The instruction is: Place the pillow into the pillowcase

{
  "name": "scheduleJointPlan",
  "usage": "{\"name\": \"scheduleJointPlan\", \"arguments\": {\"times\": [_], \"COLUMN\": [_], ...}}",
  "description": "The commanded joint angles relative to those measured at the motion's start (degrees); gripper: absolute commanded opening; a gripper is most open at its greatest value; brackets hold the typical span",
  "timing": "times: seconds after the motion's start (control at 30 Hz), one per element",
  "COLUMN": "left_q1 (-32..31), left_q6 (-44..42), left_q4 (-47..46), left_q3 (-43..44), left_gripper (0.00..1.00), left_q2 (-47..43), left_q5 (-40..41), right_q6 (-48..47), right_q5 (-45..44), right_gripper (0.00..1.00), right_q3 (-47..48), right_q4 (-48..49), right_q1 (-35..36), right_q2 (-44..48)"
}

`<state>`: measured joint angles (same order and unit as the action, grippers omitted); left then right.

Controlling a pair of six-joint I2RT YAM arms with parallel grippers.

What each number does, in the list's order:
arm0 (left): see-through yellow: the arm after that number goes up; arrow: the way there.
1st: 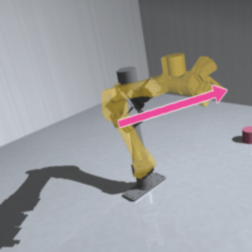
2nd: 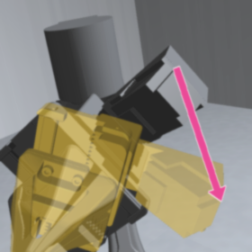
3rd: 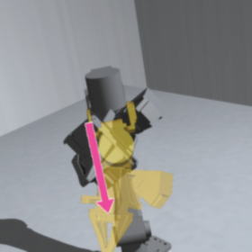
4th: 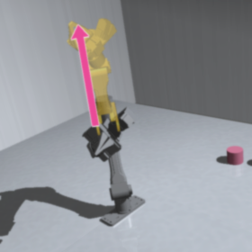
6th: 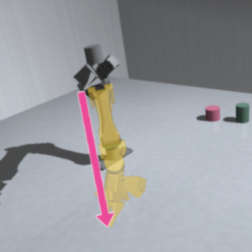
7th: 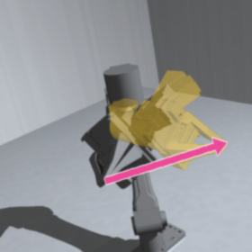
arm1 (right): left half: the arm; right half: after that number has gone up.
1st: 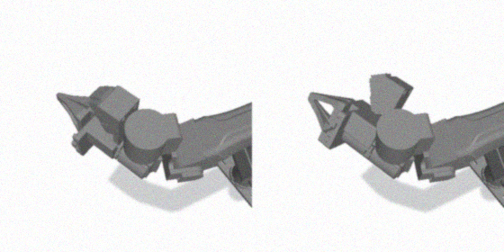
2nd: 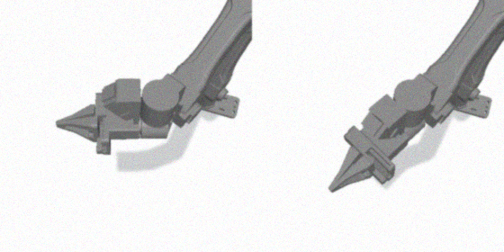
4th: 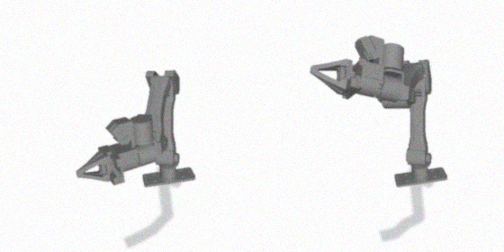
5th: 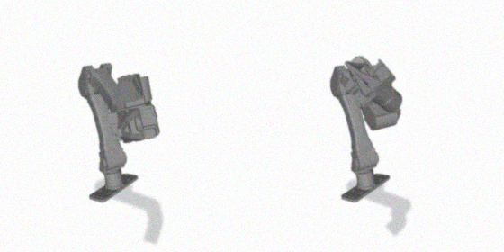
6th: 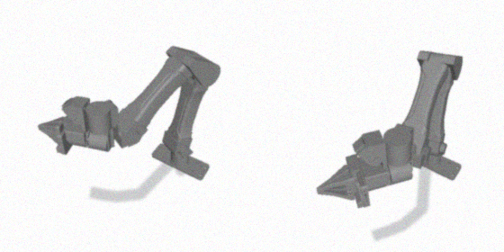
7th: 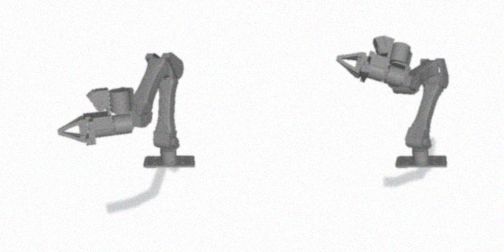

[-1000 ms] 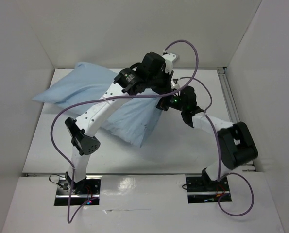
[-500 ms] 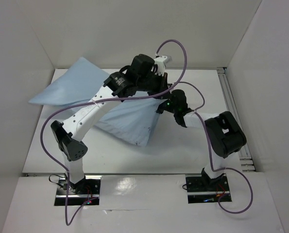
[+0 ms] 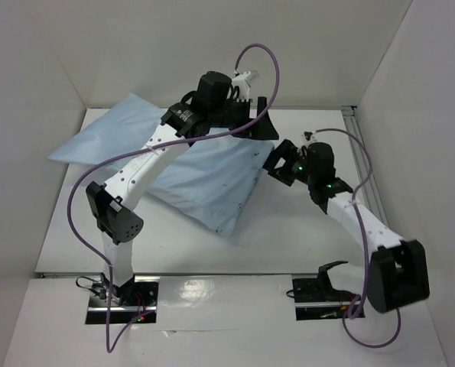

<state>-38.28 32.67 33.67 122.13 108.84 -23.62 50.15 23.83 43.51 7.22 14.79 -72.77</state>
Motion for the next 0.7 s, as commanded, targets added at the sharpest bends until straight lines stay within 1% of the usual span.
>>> {"name": "scheduleJointPlan", "arguments": {"times": [0.0, 0.03, 0.07, 0.1, 0.13, 0.17, 0.2, 0.23, 0.27, 0.3, 0.33, 0.37, 0.4, 0.47, 0.5, 0.53, 0.6, 0.63, 0.67], "left_q1": [-0.21, -0.21, 0.31, 0.84, 1.45, 2.33, 5.29, 7.41, 9.87, 15.81, 18.92, 21.99, 27.5, 31.76, 33.78, 37.28, 40.2, 41.78, 42.41], "left_q6": [-2.42, -3.65, -6.01, -6.9, -6.91, -6.91, -6.91, -5.7, -4.81, -2.28, -1.04, -0.15, 0.38, 0.91, 1.69, 2.4, 3.01, 3.02, 3.02], "left_q4": [2.87, 5.07, 9.7, 11.66, 13.16, 13.78, 13.79, 12.83, 11.87, 10.9, 10.19, 8.88, 8.87, 8.87, 8.35, 8.34, 6.15, 5.36, 4.48], "left_q3": [8.29, 10.04, 11.8, 14.43, 14.46, 13.59, 9.05, 6.05, 2.54, -0.98, -7.97, -11.35, -17.04, -22.08, -24.46, -28.83, -32.46, -35.35, -36.42], "left_gripper": [1.0, 1.0, 1.0, 1.0, 1.0, 1.0, 1.0, 0.95, 0.73, 0.63, 0.61, 0.63, 0.78, 0.86, 0.89, 0.9, 0.85, 0.81, 0.8], "left_q2": [1.46, 2.25, 2.26, 2.26, 2.26, -0.18, -2.12, -4.31, -6.6, -11.49, -13.8, -16.0, -19.5, -22.51, -23.75, -25.93, -27.97, -28.93, -30.6], "left_q5": [-6.44, -6.44, -5.92, -4.87, -2.86, -0.66, 3.19, 4.88, 5.94, 7.69, 8.58, 8.59, 9.63, 12.27, 12.89, 12.89, 10.27, 9.65, 9.12], "right_q6": [-8.3, -9.01, -10.41, -11.03, -11.56, -12.09, -12.79, -12.8, -12.8, -12.8, -12.8, -12.8, -11.49, -10.95, -10.95, -10.95, -10.95, -10.95, -10.95], "right_q5": [-5.46, -6.34, -7.13, -7.14, -7.14, -6.61, -6.09, -5.21, -2.5, -0.65, 1.54, 3.65, 5.94, 6.58, 3.27, 1.67, -0.79, -1.5, -2.38], "right_gripper": [0.88, 0.88, 0.9, 0.9, 0.9, 0.9, 0.91, 0.93, 0.94, 0.94, 0.96, 0.98, 0.98, 1.0, 1.0, 1.0, 1.0, 1.0, 1.0], "right_q3": [-2.1, -2.11, -2.11, -2.11, -2.11, -2.11, -1.41, -0.54, -0.53, -0.01, 0.0, 0.0, -0.61, -1.23, -1.23, -1.23, -0.26, 0.43, 2.18], "right_q4": [-19.5, -21.88, -24.16, -27.67, -29.27, -30.33, -31.73, -31.75, -31.75, -31.75, -29.48, -27.81, -24.92, -22.61, -22.0, -21.03, -18.66, -14.91, -13.39], "right_q1": [-3.09, -3.79, -4.41, -5.72, -6.26, -6.26, -6.26, -6.26, -6.26, -6.26, -6.26, -5.13, -2.07, 2.94, 5.84, 11.78, 16.66, 20.85, 22.46], "right_q2": [9.21, 10.71, 13.16, 13.97, 14.67, 15.2, 16.25, 16.26, 17.3, 18.62, 19.42, 20.12, 20.65, 19.78, 18.64, 15.33, 10.83, 6.02, 3.28]}}
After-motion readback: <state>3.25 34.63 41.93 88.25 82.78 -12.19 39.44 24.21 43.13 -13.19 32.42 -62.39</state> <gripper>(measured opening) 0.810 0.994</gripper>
